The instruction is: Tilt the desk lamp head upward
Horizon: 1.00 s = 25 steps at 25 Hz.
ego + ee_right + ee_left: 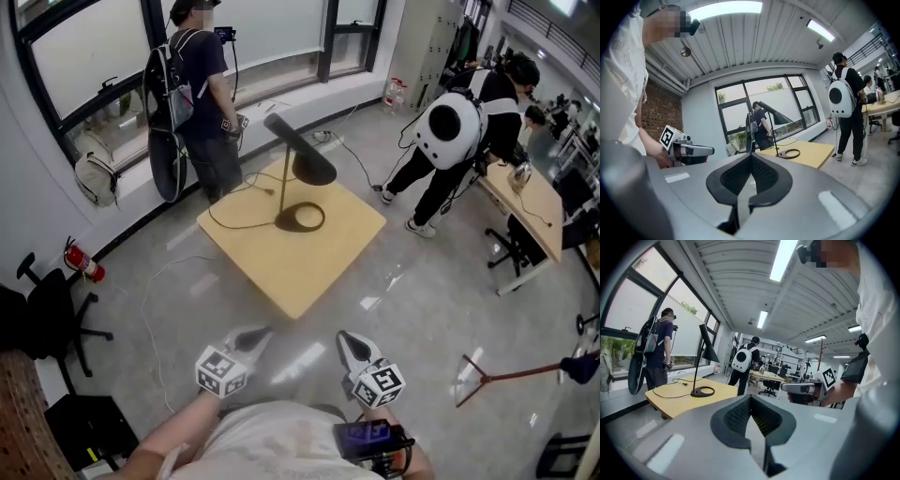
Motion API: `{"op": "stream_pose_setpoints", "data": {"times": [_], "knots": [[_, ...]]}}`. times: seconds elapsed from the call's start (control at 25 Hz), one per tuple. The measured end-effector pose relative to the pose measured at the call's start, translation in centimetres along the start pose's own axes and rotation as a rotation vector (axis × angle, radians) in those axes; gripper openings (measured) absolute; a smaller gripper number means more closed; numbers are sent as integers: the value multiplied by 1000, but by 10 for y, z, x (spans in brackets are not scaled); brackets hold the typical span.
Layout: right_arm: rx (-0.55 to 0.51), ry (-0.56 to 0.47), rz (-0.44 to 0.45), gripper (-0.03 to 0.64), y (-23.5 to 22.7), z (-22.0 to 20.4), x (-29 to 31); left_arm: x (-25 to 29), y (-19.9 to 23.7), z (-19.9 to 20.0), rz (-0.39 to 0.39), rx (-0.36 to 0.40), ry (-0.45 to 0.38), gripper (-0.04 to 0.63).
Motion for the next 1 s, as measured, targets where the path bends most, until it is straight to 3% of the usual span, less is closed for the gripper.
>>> {"op": "stream_pose_setpoints", "data": {"times": [0.36, 1.0], "knots": [[29, -39, 17, 11, -50, 16, -3, 57, -14, 17, 17, 41, -1, 0], [60, 1, 49, 11, -95, 9, 13, 69, 11, 21, 144, 32, -19, 2]]}}
Point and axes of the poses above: the fingertips, and each gripper's own axes: x forward along the fingers, y to its left, z out of its top, the point moved 1 cm from there along -x, backward along the fingers, and after that the axes turned 11 degrees about -y, right-handed, at the moved point
